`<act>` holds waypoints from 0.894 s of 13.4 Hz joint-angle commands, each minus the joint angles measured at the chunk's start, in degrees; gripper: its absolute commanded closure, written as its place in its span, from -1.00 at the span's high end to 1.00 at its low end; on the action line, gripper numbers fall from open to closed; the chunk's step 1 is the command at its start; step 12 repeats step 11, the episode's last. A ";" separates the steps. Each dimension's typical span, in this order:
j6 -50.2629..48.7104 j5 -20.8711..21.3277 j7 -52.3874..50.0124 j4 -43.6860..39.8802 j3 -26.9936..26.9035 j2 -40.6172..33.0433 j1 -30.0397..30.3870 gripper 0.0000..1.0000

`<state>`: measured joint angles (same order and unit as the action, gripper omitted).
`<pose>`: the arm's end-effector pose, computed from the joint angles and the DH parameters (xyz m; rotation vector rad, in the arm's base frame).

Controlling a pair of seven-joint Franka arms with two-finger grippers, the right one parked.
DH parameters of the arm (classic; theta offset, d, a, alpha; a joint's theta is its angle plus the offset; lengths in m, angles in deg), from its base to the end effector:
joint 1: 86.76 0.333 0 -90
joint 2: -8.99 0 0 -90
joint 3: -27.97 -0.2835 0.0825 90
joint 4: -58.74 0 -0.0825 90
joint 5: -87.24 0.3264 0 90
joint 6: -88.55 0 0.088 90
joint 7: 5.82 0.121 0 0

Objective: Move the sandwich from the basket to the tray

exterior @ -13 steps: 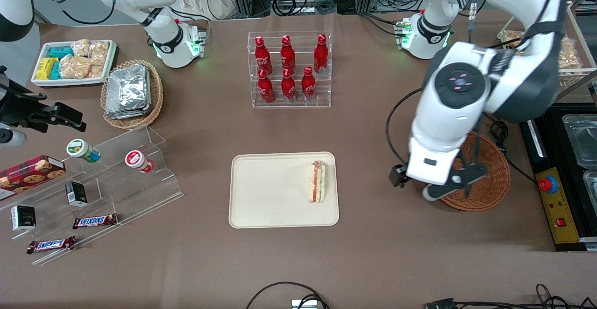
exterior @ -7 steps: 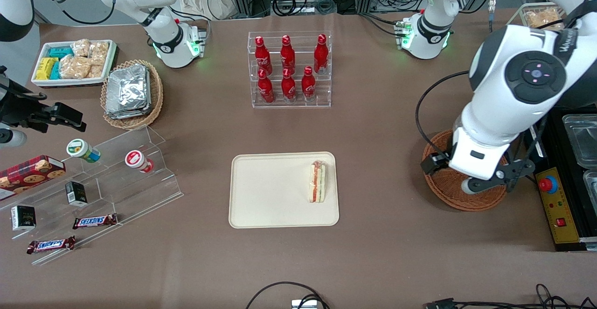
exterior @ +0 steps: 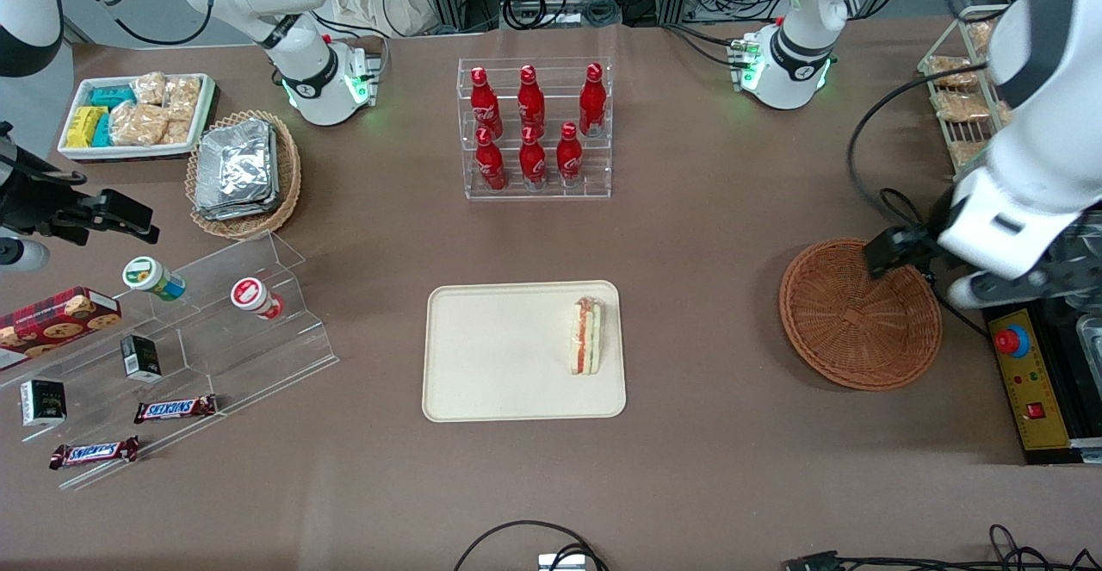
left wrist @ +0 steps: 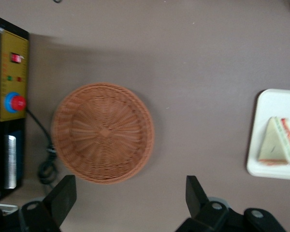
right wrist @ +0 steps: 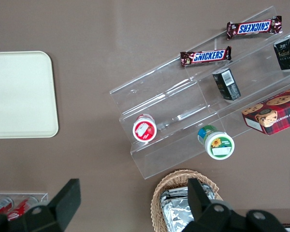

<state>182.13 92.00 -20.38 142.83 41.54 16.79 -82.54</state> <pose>0.5356 -0.0701 0.5580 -3.0946 -0.1390 -0.0668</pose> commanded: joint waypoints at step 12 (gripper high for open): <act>-6.13 -4.23 10.43 7.24 -7.85 -11.50 -2.90 1.00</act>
